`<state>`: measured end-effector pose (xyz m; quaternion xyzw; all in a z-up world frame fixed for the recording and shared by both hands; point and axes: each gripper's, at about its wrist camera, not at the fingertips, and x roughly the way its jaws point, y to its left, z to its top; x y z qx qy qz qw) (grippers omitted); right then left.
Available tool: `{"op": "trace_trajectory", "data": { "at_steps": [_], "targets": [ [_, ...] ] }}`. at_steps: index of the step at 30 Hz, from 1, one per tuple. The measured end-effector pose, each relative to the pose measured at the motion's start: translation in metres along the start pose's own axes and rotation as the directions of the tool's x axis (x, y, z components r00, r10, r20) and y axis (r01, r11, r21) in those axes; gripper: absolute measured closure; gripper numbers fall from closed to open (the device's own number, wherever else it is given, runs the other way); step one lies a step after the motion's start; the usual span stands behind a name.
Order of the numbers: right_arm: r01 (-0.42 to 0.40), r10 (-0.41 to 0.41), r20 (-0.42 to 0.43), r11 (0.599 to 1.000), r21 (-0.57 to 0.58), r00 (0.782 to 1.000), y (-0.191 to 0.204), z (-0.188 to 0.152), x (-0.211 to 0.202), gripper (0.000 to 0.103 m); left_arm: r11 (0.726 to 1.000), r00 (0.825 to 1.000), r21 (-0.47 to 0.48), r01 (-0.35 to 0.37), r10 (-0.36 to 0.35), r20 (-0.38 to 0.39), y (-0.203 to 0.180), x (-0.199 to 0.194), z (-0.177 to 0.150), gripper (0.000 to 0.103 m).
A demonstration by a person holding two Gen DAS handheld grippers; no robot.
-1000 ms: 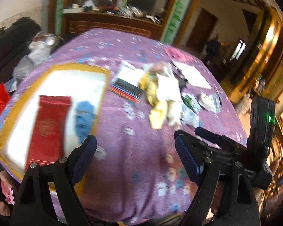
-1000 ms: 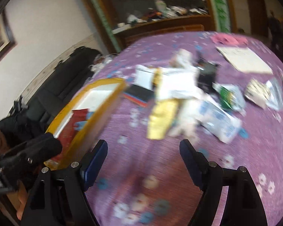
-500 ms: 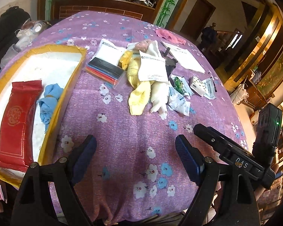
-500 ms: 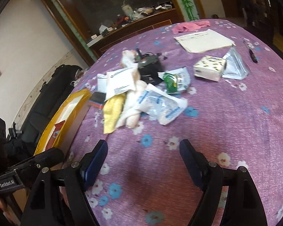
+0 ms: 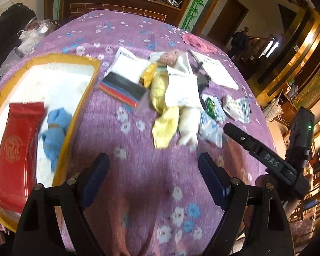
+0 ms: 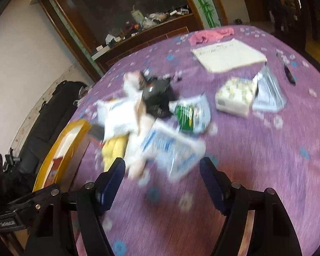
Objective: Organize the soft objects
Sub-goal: 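Grasp a white paper packet with the left gripper while the right gripper grasps a white medical bag, then lower both white packets into the tray and open both grippers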
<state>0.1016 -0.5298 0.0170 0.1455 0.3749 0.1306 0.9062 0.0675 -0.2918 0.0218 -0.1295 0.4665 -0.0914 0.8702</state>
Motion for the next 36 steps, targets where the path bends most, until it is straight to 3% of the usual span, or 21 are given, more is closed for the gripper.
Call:
{"op": "trace_trajectory", "data": {
  "at_steps": [6,10,14,16,18,19,21,23,24,26,36],
  "targets": [
    [-0.010,0.007,-0.093,0.999,-0.041,0.996,-0.010,0.023,0.044,0.037,0.997,0.996,-0.016,0.077,-0.078,-0.043,-0.006,0.033,0.045,0.018],
    [0.027,-0.035,-0.103,0.996,-0.083,0.994,-0.008,0.017,0.059,0.041,0.997,0.996,-0.027,0.069,-0.071,-0.062,-0.015,0.058,0.070,0.018],
    [0.036,-0.047,-0.101,0.994,-0.105,0.994,-0.002,0.011,0.061,0.065,0.999,0.999,-0.002,0.052,-0.052,-0.008,-0.028,0.070,0.096,0.018],
    [0.033,-0.043,-0.098,0.994,-0.100,0.994,-0.002,0.011,0.063,0.067,0.998,0.999,0.043,0.041,-0.041,-0.019,-0.037,0.083,0.105,0.018],
    [0.034,-0.043,-0.090,0.994,-0.099,0.995,-0.001,0.009,0.063,0.068,0.998,0.998,0.066,0.023,-0.020,-0.052,-0.039,0.096,0.106,0.028],
    [0.036,-0.045,-0.087,0.994,-0.103,0.995,0.000,0.008,0.064,0.069,0.998,0.998,0.065,0.021,-0.017,-0.065,-0.038,0.100,0.104,0.044],
    [0.021,-0.030,-0.088,0.995,-0.096,0.996,-0.001,0.008,0.064,0.071,0.997,0.999,0.073,0.024,-0.021,-0.050,-0.038,0.100,0.099,0.047],
    [-0.001,-0.005,-0.085,0.997,-0.074,0.996,-0.006,0.008,0.063,0.073,0.997,0.999,0.080,0.016,-0.013,-0.030,-0.038,0.094,0.094,0.079],
    [-0.008,0.002,-0.082,0.998,-0.070,0.997,-0.007,0.008,0.063,0.076,0.997,1.000,0.082,0.013,-0.011,-0.022,-0.038,0.090,0.094,0.089],
    [-0.008,0.003,-0.076,0.997,-0.071,0.997,-0.007,0.007,0.061,0.077,0.995,0.995,0.051,0.090,-0.088,-0.042,-0.034,0.086,0.092,0.103],
    [0.015,-0.017,-0.028,0.999,-0.051,0.999,-0.011,0.005,0.049,0.086,0.975,0.975,-0.020,0.223,-0.223,-0.004,-0.023,0.043,0.065,0.103]
  ]
}}
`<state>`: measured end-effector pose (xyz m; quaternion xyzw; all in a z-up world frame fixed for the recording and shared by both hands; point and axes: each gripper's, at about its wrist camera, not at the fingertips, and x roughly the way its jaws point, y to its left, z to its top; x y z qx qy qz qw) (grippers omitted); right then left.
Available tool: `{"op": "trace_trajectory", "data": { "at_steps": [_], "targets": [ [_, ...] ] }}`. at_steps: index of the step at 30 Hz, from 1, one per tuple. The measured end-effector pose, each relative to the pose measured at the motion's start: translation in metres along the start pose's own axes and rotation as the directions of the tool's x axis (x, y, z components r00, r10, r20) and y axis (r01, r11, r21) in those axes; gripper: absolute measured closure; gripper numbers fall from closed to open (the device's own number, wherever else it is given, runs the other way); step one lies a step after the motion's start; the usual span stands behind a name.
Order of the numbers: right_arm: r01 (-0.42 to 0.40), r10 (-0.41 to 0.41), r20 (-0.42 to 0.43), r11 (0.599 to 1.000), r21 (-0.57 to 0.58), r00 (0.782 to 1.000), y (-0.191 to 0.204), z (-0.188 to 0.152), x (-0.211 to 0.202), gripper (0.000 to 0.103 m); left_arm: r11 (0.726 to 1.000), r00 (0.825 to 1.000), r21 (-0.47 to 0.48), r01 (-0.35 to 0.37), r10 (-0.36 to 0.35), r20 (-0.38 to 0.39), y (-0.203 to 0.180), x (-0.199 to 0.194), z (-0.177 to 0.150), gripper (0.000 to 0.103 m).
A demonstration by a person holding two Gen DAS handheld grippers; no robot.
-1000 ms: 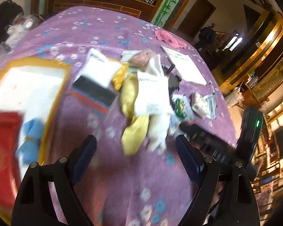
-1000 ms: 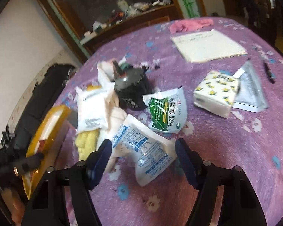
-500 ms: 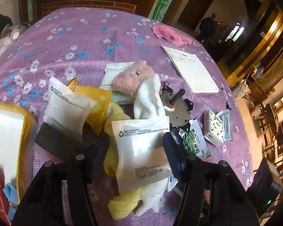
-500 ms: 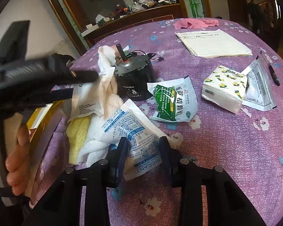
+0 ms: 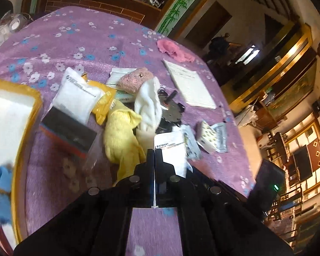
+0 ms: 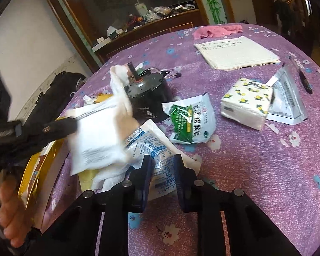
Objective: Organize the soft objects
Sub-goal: 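Lower both white packets into the tray and open both grippers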
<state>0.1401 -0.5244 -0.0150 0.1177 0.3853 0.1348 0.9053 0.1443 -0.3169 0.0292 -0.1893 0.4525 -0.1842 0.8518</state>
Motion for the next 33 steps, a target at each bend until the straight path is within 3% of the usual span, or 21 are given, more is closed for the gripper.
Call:
{"op": "trace_trajectory", "data": {
  "at_steps": [3,10,15,21,26,33],
  "targets": [
    [0.055,-0.055,0.030,0.998,-0.010,0.998,0.004,-0.004,-0.010,0.096,1.000,1.000,-0.006,0.011,-0.011,0.011,0.005,-0.023,-0.012,0.103],
    [0.112,-0.109,0.054,0.991,-0.066,0.993,0.033,-0.024,-0.036,0.098,0.999,0.998,-0.047,0.000,0.003,0.058,0.030,-0.079,-0.048,0.103],
    [0.052,-0.048,0.076,0.997,-0.059,0.996,0.050,-0.031,-0.066,0.098,0.995,0.993,-0.102,0.023,-0.011,0.119,0.055,-0.118,-0.064,0.103],
    [-0.043,0.057,0.107,0.990,-0.131,0.993,0.092,-0.031,-0.091,0.098,0.983,0.981,-0.185,-0.001,0.037,0.190,0.092,-0.155,-0.063,0.103],
    [-0.102,0.126,0.091,0.967,-0.233,0.988,0.142,-0.030,-0.084,0.098,0.969,0.966,-0.246,-0.036,0.097,0.240,0.128,-0.173,-0.056,0.103],
    [-0.153,0.175,0.041,0.937,-0.314,0.984,0.201,-0.013,-0.046,0.098,0.948,0.958,-0.313,-0.051,0.135,0.254,0.174,-0.174,-0.036,0.103]
  ]
}}
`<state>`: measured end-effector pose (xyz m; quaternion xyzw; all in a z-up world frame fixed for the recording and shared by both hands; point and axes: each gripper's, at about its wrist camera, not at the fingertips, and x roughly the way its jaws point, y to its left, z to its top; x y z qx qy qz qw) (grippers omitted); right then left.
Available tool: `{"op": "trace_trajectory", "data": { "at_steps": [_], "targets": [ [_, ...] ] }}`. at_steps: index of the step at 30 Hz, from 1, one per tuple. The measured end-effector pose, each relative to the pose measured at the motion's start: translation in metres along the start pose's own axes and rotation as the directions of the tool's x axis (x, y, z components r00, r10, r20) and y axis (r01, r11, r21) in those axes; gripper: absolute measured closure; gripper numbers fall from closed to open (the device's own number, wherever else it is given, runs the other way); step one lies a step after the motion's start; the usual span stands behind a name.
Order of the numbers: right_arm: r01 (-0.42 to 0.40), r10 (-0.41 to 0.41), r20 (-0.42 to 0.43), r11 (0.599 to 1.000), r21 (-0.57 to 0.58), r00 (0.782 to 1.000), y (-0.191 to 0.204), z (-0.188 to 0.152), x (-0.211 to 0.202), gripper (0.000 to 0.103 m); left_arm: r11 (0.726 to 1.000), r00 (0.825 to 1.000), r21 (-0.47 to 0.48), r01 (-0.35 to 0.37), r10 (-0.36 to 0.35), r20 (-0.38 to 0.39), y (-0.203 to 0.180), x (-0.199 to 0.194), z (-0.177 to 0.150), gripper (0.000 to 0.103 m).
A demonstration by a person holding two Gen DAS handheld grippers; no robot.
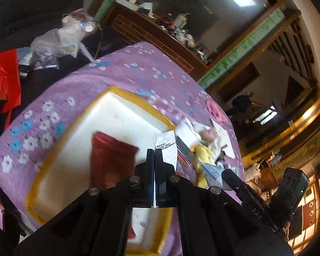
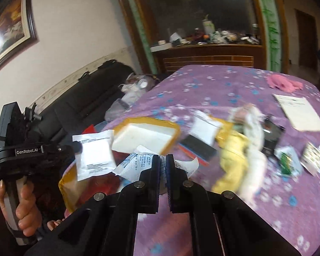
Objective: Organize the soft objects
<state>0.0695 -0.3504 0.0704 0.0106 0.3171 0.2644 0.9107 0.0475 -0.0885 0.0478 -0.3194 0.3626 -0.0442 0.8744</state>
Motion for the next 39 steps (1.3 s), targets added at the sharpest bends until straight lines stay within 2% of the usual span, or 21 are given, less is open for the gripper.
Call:
{"op": "trace_trajectory", "data": {
  "at_steps": [5,10,17,24,25,26,27,28,29,30,31,36,39],
  "targets": [
    [0.001,-0.002,-0.058,1.000,-0.020,0.998,0.018,0.023,0.050,0.098,0.999,0.999,-0.013,-0.034,0.034,-0.012,0.017,0.022,0.024,0.103],
    [0.021,-0.024,-0.108,0.999,-0.030,0.994,0.028,0.043,0.100,0.098,0.993,0.992,0.010,-0.121,0.121,-0.044,0.025,0.051,0.036,0.103],
    [0.104,-0.117,-0.144,0.990,-0.092,0.983,0.047,0.045,0.146,0.098,0.970,0.969,0.050,-0.238,0.241,-0.061,0.030,0.075,0.029,0.103],
    [0.090,-0.104,-0.183,0.993,-0.082,0.978,0.058,0.035,0.161,0.095,0.963,0.960,0.052,-0.264,0.268,-0.081,0.026,0.075,0.019,0.101],
    [0.084,-0.097,-0.182,0.994,-0.075,0.978,0.057,0.035,0.160,0.094,0.963,0.960,0.053,-0.263,0.267,-0.084,0.025,0.073,0.018,0.095],
    [0.075,-0.087,-0.179,0.995,-0.071,0.980,0.056,0.035,0.156,0.089,0.963,0.960,0.055,-0.263,0.266,-0.084,0.024,0.070,0.017,0.083],
    [0.069,-0.080,-0.175,0.995,-0.069,0.981,0.054,0.035,0.153,0.077,0.963,0.960,0.056,-0.263,0.267,-0.081,0.022,0.068,0.016,0.073],
    [0.065,-0.075,-0.166,0.996,-0.066,0.983,0.053,0.035,0.149,0.070,0.961,0.960,0.058,-0.269,0.273,-0.065,0.019,0.063,0.014,0.051],
    [0.053,-0.061,-0.145,0.997,-0.057,0.988,0.049,0.035,0.141,0.059,0.960,0.960,0.058,-0.275,0.277,-0.046,0.016,0.058,0.012,0.038],
    [0.046,-0.052,-0.132,0.998,-0.048,0.990,0.041,0.034,0.134,0.054,0.958,0.959,0.061,-0.281,0.283,-0.021,0.012,0.052,0.010,0.037],
    [0.039,-0.043,-0.122,0.998,-0.040,0.992,0.038,0.033,0.126,0.054,0.954,0.956,0.070,-0.291,0.292,0.000,0.007,0.046,0.007,0.036],
    [0.010,-0.010,-0.075,1.000,0.007,0.997,0.010,0.013,0.079,0.041,0.949,0.957,0.119,-0.291,0.291,0.019,-0.018,0.031,-0.010,0.036],
    [0.003,0.000,-0.063,0.999,0.050,0.998,-0.012,-0.001,0.053,0.038,0.943,0.957,0.166,-0.289,0.287,0.036,-0.039,0.022,-0.024,0.036]
  ]
}}
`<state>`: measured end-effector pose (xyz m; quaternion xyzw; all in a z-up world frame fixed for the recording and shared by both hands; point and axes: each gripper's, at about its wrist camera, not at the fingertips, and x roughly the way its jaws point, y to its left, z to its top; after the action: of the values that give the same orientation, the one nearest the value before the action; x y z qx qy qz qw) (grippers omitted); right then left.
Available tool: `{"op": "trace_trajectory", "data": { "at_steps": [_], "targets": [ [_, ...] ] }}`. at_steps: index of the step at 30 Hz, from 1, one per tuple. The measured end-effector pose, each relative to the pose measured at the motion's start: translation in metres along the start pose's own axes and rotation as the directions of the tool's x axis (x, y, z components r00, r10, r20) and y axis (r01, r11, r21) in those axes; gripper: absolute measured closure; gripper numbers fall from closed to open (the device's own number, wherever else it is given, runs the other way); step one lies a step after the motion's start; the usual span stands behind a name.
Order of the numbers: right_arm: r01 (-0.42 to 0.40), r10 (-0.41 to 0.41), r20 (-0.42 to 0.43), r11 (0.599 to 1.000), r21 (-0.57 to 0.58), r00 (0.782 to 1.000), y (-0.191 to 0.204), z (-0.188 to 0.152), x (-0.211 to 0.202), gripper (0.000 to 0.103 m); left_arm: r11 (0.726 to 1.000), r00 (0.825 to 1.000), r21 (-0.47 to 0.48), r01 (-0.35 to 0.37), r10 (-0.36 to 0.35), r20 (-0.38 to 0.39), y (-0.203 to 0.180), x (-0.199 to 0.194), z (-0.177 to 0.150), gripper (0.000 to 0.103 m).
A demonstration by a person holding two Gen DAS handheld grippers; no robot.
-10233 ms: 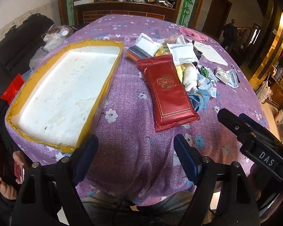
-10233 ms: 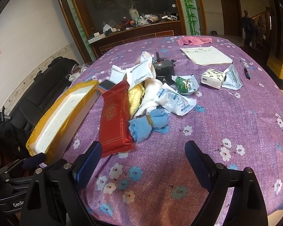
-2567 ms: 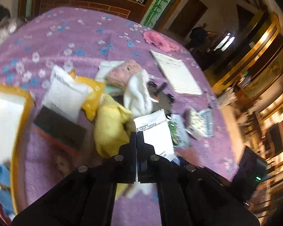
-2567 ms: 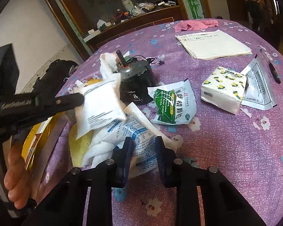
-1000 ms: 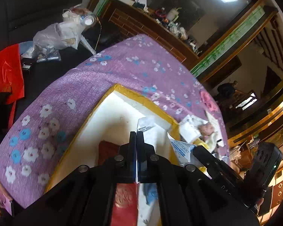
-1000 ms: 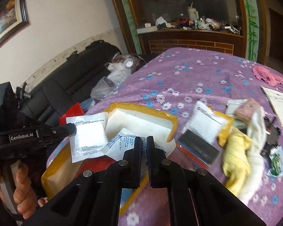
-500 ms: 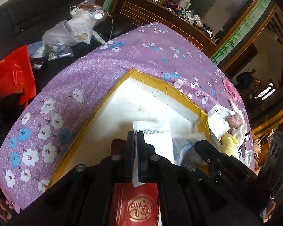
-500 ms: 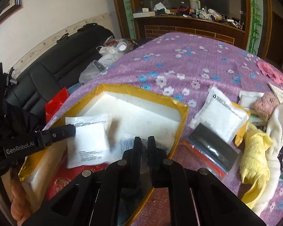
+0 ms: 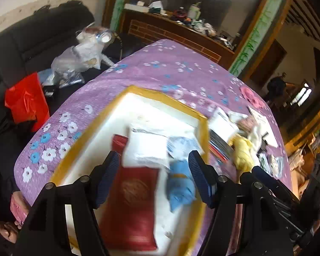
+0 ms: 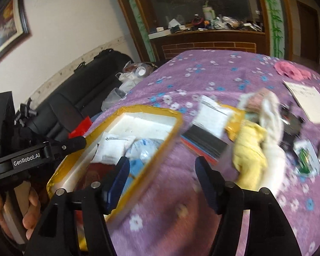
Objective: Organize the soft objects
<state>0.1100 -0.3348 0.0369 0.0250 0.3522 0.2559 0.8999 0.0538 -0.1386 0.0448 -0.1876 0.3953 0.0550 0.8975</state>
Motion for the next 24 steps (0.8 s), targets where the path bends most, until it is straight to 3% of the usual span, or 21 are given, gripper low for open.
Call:
{"op": "trace_trajectory", "data": {
  "at_steps": [16,24],
  "targets": [
    [0.046,-0.049,0.025,0.992,0.117,0.998,-0.053,-0.059,-0.112,0.027,0.980,0.984,0.128,0.152,-0.138,-0.113,-0.090,-0.032,-0.061,0.036],
    [0.055,-0.059,0.014,0.980,0.193,0.998,-0.077,-0.087,-0.150,0.023,0.969,0.975,0.167,0.182,-0.155,-0.160,-0.113,-0.038,-0.080,0.036]
  ]
}}
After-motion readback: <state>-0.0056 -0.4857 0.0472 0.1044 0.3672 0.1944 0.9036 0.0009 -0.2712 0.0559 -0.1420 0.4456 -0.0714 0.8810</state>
